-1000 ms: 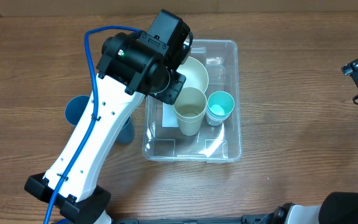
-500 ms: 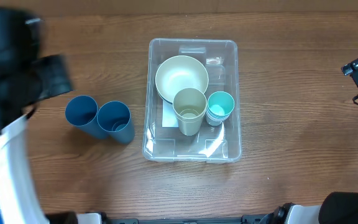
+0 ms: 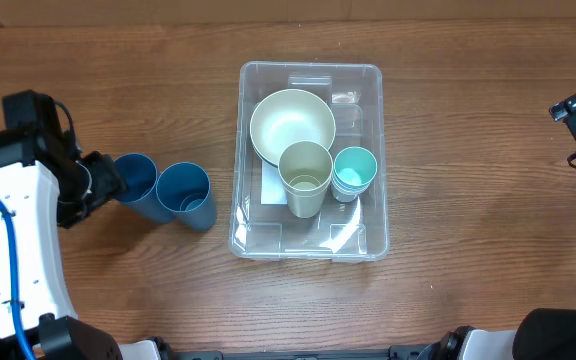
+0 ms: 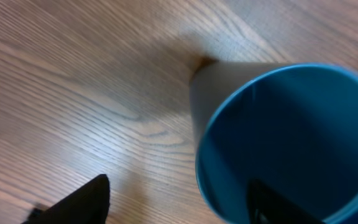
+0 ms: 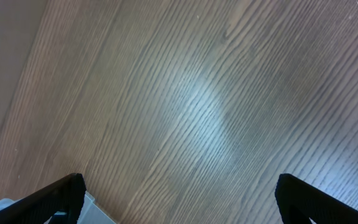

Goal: Pack container
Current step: 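Grasp the left dark blue tall cup with the left gripper, then place the dark blue cup into the bin's front-left area, release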

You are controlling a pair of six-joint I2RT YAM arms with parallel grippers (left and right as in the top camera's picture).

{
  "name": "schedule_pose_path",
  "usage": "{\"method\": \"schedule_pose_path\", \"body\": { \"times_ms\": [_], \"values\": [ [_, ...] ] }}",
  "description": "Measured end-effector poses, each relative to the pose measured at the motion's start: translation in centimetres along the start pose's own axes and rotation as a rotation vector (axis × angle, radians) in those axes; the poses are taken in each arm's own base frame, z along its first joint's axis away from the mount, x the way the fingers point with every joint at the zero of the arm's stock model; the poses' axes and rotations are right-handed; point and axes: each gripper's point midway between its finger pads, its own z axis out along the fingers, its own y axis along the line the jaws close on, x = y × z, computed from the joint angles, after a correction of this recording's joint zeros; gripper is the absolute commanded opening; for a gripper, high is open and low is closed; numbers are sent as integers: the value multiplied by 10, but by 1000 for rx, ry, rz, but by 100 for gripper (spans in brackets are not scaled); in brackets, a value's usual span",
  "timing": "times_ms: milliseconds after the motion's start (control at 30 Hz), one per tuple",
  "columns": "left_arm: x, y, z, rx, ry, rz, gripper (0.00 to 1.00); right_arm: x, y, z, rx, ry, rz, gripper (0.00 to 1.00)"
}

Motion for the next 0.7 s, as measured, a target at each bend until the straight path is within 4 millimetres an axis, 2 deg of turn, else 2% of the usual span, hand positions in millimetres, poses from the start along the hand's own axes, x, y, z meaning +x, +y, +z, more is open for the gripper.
{"method": "schedule_pose_path", "body": {
  "times_ms": [33, 100, 233, 300, 533, 700],
  "values": [
    [2, 0, 5, 1, 10, -5, 58, 0, 0, 0, -1, 0, 0, 100],
    [8, 2, 15, 1, 32, -8, 49, 0, 0, 0, 0, 0, 0, 100],
    [10, 2, 35, 7, 34, -14, 23, 0, 0, 0, -1, 0, 0, 100],
    [13, 3, 43, 8, 40, -16, 6, 0, 0, 0, 0, 0, 0, 100],
    [4, 1, 46, 16, 3, -40, 4, 0, 0, 0, 0, 1, 0, 100],
    [7, 11, 40, -40, 12, -64, 4, 0, 0, 0, 0, 0, 0, 100]
  ]
}}
